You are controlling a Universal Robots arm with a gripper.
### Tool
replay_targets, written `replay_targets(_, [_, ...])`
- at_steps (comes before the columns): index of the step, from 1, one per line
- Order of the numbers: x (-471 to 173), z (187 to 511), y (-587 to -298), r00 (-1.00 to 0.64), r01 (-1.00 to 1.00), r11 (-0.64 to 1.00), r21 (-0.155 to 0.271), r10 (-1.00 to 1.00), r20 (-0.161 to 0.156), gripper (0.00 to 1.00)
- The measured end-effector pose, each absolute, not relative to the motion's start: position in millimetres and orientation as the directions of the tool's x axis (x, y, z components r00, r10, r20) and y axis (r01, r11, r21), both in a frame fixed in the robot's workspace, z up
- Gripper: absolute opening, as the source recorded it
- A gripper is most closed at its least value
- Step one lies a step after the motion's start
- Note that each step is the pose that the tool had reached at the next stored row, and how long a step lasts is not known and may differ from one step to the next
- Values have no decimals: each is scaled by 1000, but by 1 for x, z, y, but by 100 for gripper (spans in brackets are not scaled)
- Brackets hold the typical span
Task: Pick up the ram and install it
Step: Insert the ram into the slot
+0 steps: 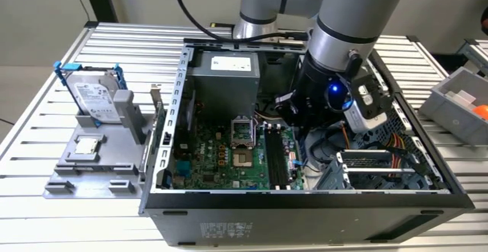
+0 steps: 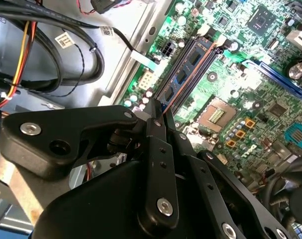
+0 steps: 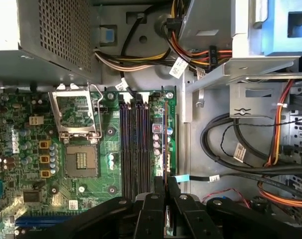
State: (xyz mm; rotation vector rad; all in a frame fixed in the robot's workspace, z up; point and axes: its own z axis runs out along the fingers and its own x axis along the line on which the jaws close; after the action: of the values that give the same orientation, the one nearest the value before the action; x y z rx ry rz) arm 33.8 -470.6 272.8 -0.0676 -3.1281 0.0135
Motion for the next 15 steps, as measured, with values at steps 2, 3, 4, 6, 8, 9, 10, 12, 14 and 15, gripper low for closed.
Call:
replay_targets(2, [33, 271, -470, -999, 43, 999, -9, 44, 13, 0])
replay_targets(3, [33, 270, -470, -999, 43, 999, -9, 43, 13, 0])
replay_targets(4, [33, 269, -470, -999, 43, 999, -9, 43, 13, 0])
replay_targets(6, [33, 267, -470, -999, 43, 999, -9, 43, 13, 0])
replay_targets(8, [33, 266, -470, -999, 43, 999, -9, 43, 13, 0])
replay_targets(9, [33, 266, -470, -999, 43, 999, -9, 43, 13, 0])
replay_targets(10, [33, 266, -470, -999, 43, 999, -9, 43, 13, 0])
replay_targets(12, [33, 266, -470, -999, 43, 999, -9, 43, 13, 0])
replay_targets(14, [33, 265, -470, -999, 43, 999, -8, 43, 13, 0])
replay_targets(15, [33, 264, -470, -999, 43, 999, -8, 43, 13, 0])
